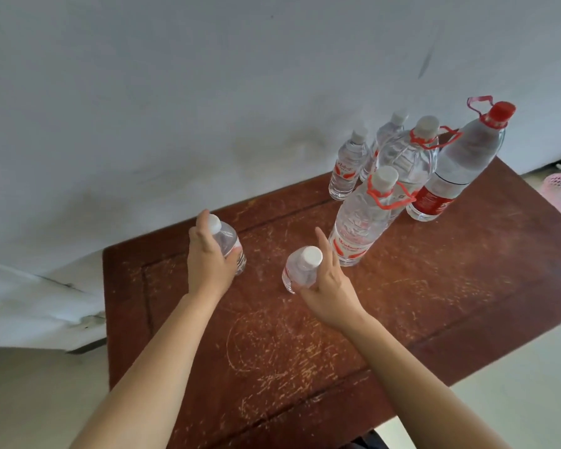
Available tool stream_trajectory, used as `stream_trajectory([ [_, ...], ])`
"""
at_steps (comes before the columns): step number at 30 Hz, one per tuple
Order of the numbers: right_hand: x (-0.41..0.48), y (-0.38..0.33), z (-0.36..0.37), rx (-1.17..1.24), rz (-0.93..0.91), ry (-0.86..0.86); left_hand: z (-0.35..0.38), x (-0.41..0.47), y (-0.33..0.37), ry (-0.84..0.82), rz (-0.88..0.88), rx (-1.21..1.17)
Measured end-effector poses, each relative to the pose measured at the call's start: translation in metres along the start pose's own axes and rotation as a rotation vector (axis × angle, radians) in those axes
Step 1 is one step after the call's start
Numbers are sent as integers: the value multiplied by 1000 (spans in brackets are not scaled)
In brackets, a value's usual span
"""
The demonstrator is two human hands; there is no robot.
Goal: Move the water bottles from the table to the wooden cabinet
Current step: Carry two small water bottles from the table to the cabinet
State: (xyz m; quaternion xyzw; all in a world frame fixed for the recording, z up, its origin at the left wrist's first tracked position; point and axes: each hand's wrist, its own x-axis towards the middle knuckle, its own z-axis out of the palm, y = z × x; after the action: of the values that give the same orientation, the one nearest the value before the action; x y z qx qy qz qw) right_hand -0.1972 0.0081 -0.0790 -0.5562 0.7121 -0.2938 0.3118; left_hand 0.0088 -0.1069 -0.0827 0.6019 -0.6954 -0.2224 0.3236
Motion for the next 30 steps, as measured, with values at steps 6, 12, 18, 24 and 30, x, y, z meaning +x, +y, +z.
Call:
stream_trajectory([
  [6,4,-7,23,121,77,137,-14,-71,-7,27,123,33],
  [12,10,2,36,228,109,202,-18,-89,-7,73,72,21],
  [18,14,21,50,260,164,173,-4,-85,-4,128,-44,-105],
  [24,13,35,59,260,78,168,12,-89,-20,122,-108,-151],
  [30,14,43,66,275,13,188,32,-100,-28,79,-378,-350],
])
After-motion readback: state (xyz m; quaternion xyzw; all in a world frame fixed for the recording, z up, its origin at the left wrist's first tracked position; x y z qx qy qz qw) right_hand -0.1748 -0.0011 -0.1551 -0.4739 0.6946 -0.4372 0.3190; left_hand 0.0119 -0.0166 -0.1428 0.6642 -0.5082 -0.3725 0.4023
